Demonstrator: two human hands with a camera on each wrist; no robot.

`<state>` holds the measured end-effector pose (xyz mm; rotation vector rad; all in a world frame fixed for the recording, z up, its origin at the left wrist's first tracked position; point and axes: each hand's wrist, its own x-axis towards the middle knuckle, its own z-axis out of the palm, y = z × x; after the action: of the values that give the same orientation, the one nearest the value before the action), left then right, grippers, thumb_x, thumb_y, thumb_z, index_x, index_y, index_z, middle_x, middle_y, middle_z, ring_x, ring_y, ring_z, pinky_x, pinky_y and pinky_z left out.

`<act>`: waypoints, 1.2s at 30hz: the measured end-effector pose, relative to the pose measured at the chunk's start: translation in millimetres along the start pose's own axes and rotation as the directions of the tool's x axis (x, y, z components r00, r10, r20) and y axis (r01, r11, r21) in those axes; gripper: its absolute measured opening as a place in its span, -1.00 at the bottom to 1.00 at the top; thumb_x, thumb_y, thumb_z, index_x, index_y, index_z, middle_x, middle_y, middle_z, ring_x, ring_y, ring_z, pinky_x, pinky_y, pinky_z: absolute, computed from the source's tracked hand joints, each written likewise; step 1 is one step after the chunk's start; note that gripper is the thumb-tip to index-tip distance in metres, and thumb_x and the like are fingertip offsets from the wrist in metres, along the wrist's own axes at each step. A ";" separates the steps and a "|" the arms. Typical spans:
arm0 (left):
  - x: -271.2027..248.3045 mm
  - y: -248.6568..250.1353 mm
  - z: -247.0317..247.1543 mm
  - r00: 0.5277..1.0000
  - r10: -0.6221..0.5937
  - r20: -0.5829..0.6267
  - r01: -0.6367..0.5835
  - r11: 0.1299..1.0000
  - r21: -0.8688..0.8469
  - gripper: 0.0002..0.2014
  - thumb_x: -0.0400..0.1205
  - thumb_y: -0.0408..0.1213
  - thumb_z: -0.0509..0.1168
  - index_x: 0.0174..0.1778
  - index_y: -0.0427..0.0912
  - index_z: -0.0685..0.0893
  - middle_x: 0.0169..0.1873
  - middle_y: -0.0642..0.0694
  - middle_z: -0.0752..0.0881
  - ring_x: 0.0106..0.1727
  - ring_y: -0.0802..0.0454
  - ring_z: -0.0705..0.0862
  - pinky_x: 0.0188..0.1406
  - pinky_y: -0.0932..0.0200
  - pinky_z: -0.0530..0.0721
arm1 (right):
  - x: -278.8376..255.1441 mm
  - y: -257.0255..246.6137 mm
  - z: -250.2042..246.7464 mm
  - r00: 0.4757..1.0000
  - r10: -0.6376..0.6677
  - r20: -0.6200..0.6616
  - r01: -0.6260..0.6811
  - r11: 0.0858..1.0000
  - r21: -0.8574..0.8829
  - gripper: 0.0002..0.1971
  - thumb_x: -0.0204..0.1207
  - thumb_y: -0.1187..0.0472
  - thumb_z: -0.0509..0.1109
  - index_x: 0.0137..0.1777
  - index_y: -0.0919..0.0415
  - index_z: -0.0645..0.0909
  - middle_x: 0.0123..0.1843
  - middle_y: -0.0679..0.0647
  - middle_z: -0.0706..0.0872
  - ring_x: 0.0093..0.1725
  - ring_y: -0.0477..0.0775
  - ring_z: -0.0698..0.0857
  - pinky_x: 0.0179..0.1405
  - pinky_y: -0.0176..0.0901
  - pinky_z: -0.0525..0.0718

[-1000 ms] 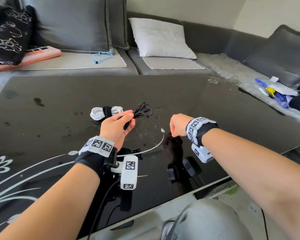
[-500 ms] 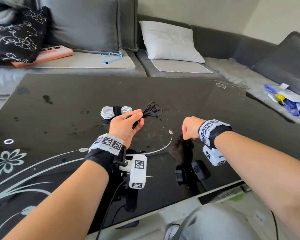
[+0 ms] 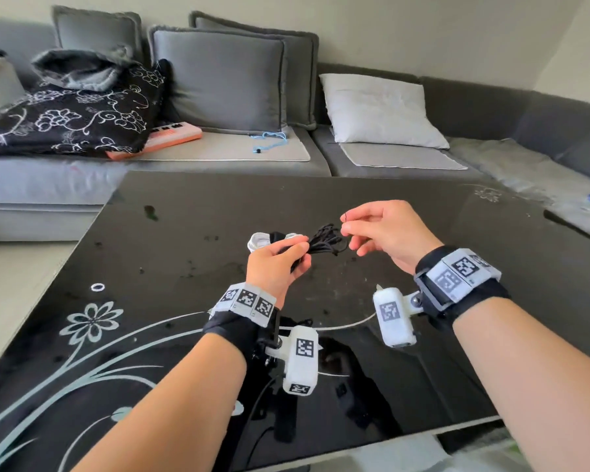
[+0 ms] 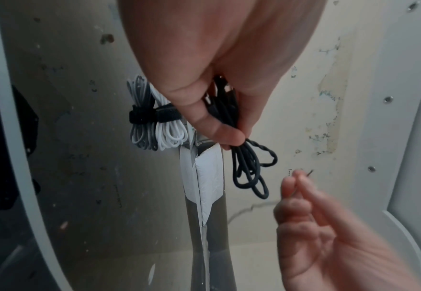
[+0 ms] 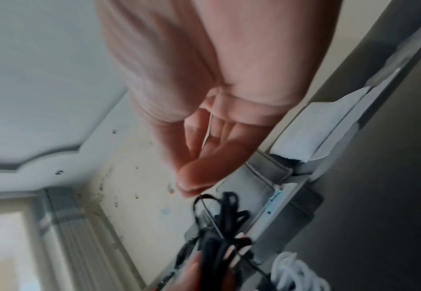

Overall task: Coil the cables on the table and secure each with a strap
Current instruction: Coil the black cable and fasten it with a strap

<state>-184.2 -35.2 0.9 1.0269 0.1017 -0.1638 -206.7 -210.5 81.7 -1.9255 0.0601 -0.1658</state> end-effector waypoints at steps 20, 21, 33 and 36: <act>-13.6 14.5 -22.1 0.981 0.085 0.172 -0.158 0.866 0.474 -0.87 0.59 -0.38 0.47 -0.13 -0.08 0.90 -0.33 -0.14 0.78 -0.29 0.01 0.68 0.02 0.03 0.73 | -11.8 7.7 40.5 0.997 -0.001 0.075 0.003 0.999 -0.035 -0.91 0.44 0.28 0.62 -0.10 0.27 0.80 -0.19 0.13 0.85 -0.70 -0.21 0.46 -0.72 -0.35 0.28; -13.9 14.5 -22.0 0.981 0.079 0.177 -0.154 0.871 0.467 -0.86 0.59 -0.39 0.47 -0.13 -0.08 0.90 -0.33 -0.15 0.78 -0.29 0.01 0.68 0.02 0.05 0.74 | -12.1 9.1 40.5 0.997 0.006 0.073 -0.004 1.000 -0.030 -0.91 0.44 0.27 0.62 -0.10 0.27 0.80 -0.19 0.13 0.85 -0.69 -0.21 0.45 -0.72 -0.35 0.28; -16.5 14.2 -21.8 0.986 0.078 0.146 -0.137 0.878 0.458 -0.92 0.52 -0.37 0.55 -0.13 -0.11 0.89 -0.33 -0.15 0.81 -0.30 0.02 0.72 0.01 0.05 0.78 | -9.6 18.7 50.0 1.000 -0.017 0.007 0.017 1.000 -0.016 -0.92 0.40 0.24 0.64 -0.17 0.21 0.81 -0.24 0.06 0.84 -0.61 -0.25 0.53 -0.69 -0.36 0.37; -17.7 13.0 -20.0 0.987 0.111 0.116 -0.153 0.869 0.471 -0.90 0.52 -0.39 0.54 -0.21 -0.08 0.89 -0.37 -0.17 0.79 -0.33 0.00 0.70 0.02 -0.01 0.78 | -8.7 20.1 53.7 1.000 -0.028 0.010 0.028 0.999 -0.036 -0.95 0.42 0.24 0.63 -0.18 0.16 0.81 -0.26 0.03 0.80 -0.61 -0.24 0.50 -0.69 -0.34 0.38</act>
<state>-199.4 -9.9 4.4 1.5175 -0.0947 -0.1083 -206.7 -166.8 43.6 -1.9636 0.0296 -0.1750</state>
